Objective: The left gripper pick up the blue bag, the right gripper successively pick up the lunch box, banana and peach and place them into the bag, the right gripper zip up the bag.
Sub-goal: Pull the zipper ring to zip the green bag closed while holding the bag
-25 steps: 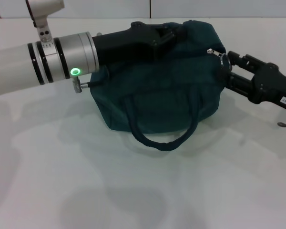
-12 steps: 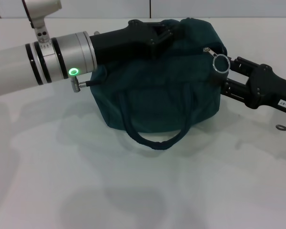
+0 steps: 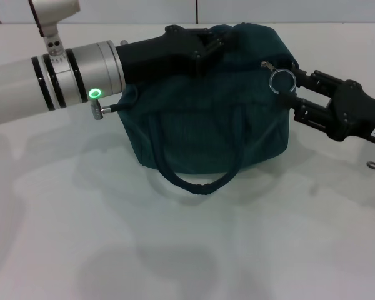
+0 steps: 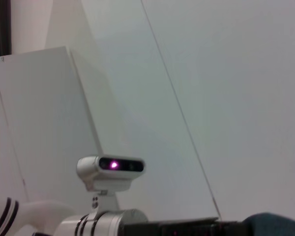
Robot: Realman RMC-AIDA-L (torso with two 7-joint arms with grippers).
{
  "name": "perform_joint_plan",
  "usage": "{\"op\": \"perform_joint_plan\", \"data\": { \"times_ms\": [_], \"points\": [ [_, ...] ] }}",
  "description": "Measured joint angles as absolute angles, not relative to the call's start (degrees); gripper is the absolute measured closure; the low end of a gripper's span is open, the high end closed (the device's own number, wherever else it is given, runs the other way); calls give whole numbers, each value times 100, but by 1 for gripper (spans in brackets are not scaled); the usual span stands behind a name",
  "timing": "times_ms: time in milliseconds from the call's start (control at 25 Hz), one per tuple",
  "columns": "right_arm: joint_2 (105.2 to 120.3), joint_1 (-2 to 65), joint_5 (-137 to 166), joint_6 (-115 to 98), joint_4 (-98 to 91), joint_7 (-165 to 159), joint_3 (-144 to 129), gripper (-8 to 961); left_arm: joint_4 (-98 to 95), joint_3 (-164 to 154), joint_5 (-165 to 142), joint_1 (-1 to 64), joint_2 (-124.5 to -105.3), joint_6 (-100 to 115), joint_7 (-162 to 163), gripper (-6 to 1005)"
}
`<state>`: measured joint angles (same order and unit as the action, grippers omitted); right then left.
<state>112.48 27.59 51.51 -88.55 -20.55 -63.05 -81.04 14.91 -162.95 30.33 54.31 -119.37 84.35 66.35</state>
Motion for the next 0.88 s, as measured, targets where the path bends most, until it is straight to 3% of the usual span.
{"op": "perform_joint_plan", "data": {
  "times_ms": [320, 760, 880],
  "points": [
    [11239, 2778, 5177, -8796, -2032, -6414, -7974, 456, 1461, -16295, 3028, 5460, -11935, 8428, 6555, 939],
    [11147, 2832, 5366, -8679, -2063, -6939, -7990, 656, 1451, -16295, 3006, 5434, -11943, 8428, 6556, 940],
    [11131, 2877, 5420, -8602, -2069, -7056, -8007, 655, 1450, -16295, 3006, 5432, -11950, 8428, 6549, 940]
  ]
}}
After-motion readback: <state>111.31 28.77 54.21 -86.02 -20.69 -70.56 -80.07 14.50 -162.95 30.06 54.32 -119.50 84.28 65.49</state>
